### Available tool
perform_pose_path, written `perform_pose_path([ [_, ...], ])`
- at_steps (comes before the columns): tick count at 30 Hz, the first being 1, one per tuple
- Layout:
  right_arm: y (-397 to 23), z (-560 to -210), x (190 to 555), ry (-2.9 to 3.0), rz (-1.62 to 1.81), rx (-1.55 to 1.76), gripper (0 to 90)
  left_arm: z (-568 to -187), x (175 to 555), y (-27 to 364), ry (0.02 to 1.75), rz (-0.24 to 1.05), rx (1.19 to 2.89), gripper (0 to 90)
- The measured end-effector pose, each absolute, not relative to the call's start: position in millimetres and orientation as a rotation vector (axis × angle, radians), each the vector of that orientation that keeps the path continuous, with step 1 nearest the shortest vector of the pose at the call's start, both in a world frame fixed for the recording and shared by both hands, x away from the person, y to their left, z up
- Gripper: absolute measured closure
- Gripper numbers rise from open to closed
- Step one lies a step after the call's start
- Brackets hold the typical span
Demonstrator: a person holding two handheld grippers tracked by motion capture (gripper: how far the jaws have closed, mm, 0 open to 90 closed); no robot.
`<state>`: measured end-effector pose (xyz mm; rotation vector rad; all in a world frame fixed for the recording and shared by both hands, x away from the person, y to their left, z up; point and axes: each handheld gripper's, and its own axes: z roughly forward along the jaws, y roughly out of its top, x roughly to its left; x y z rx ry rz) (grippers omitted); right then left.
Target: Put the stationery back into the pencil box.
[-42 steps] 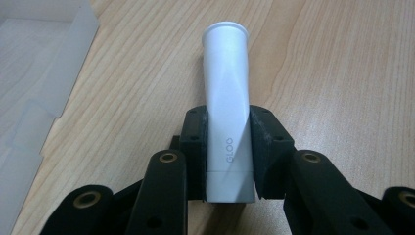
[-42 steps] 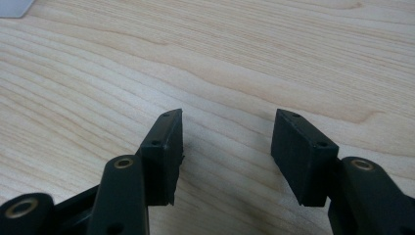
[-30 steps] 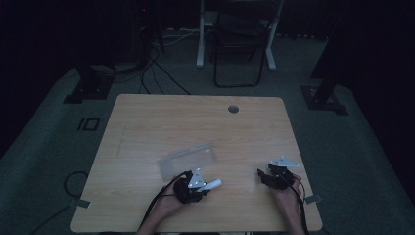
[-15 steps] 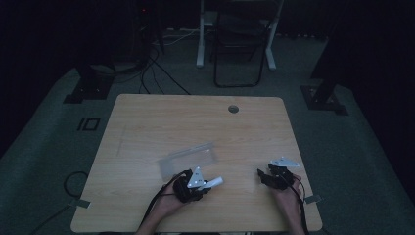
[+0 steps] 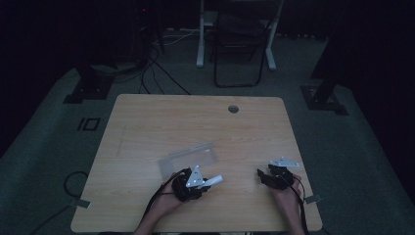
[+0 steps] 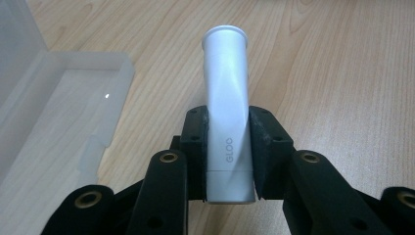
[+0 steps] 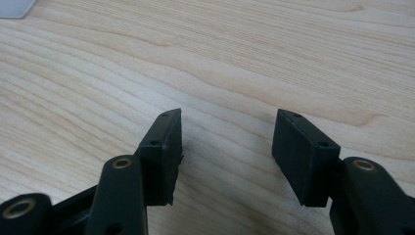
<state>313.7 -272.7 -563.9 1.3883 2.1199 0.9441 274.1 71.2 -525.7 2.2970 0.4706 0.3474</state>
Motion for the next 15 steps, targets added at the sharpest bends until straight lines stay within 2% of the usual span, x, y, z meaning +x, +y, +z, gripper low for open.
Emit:
perform_pose_path([
  [15, -272.6, -564.1, 313.7, 2.122, 0.946, 1.385, 44.1, -517.8, 278.1, 73.1, 0.465, 0.374, 2.286, 71.0],
])
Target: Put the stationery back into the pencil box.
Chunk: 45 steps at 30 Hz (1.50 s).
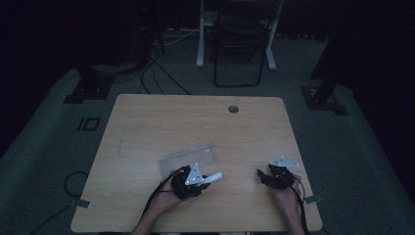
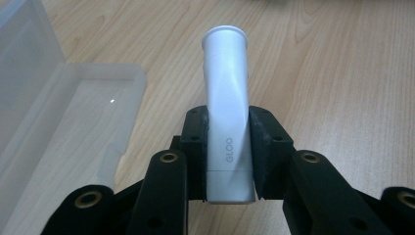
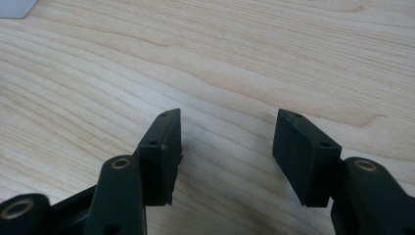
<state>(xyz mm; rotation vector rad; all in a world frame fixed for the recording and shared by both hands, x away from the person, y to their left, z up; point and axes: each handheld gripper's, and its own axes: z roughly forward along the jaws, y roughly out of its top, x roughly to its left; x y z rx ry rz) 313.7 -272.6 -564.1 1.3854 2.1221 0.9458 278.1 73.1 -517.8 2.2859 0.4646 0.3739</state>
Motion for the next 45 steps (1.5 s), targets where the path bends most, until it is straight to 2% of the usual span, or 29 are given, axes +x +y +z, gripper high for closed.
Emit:
perform_pose_path([
  [45, -273, -564, 314, 2.123, 0.949, 1.381, 44.0, -496, 294, 85, 0.497, 0.456, 2.252, 71.0],
])
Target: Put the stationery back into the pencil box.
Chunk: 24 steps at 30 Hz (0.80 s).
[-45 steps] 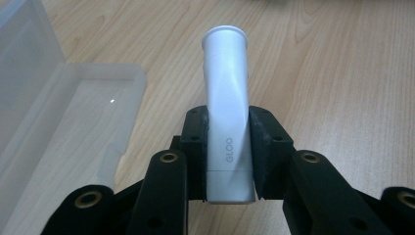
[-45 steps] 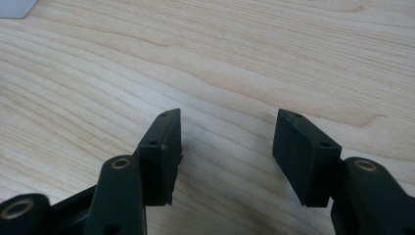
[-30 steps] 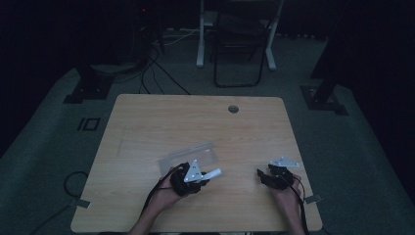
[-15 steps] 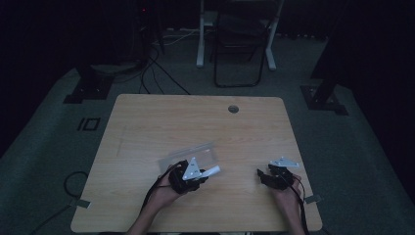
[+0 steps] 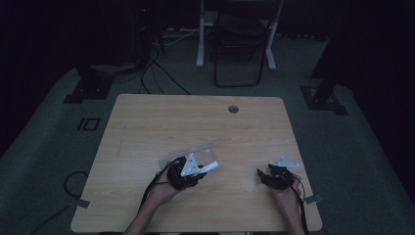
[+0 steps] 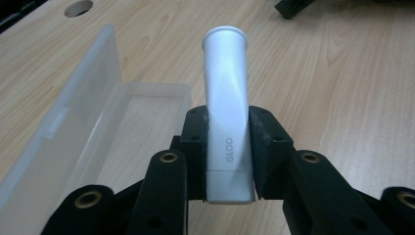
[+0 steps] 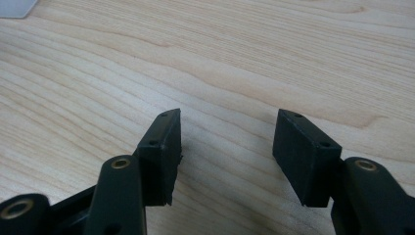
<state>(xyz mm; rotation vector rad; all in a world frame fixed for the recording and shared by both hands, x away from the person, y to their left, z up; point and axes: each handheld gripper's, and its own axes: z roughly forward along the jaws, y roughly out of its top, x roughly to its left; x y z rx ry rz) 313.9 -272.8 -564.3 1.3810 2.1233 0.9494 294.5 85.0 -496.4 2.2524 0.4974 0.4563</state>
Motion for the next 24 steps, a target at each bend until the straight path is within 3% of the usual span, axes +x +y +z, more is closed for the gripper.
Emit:
perform_pose_path([
  [24, -273, -564, 314, 2.124, 0.95, 1.379, 44.0, -502, 309, 94, 0.531, 0.499, 2.22, 71.0],
])
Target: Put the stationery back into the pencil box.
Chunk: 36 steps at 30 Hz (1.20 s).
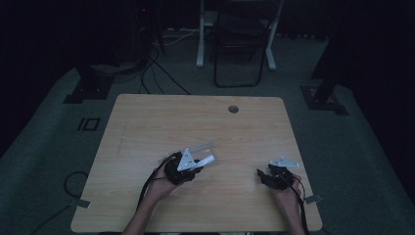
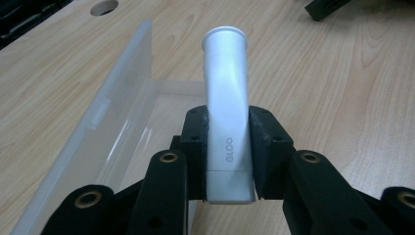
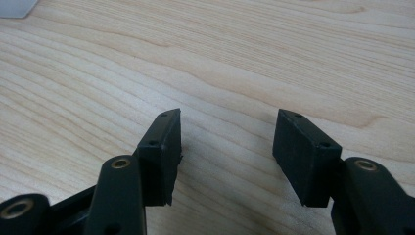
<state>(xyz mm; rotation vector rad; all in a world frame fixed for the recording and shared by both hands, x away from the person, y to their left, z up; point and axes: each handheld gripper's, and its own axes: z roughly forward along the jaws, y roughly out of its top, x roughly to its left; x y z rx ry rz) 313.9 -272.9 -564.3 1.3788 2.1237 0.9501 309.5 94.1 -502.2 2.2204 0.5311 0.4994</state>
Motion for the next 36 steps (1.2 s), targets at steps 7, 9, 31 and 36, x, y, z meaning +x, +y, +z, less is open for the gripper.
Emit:
perform_pose_path([
  [7, -273, -564, 314, 2.124, 0.95, 1.379, 44.0, -505, 312, 95, 0.526, 0.521, 2.22, 71.0],
  [9, -273, -564, 314, 2.124, 0.951, 1.379, 44.0, -505, 313, 94, 0.526, 0.534, 2.226, 71.0],
  [31, -273, -564, 314, 2.125, 0.95, 1.378, 43.9, -513, 327, 96, 0.558, 0.582, 2.257, 71.0],
  [36, -273, -564, 314, 2.126, 0.951, 1.378, 43.9, -515, 329, 97, 0.57, 0.588, 2.267, 71.0],
])
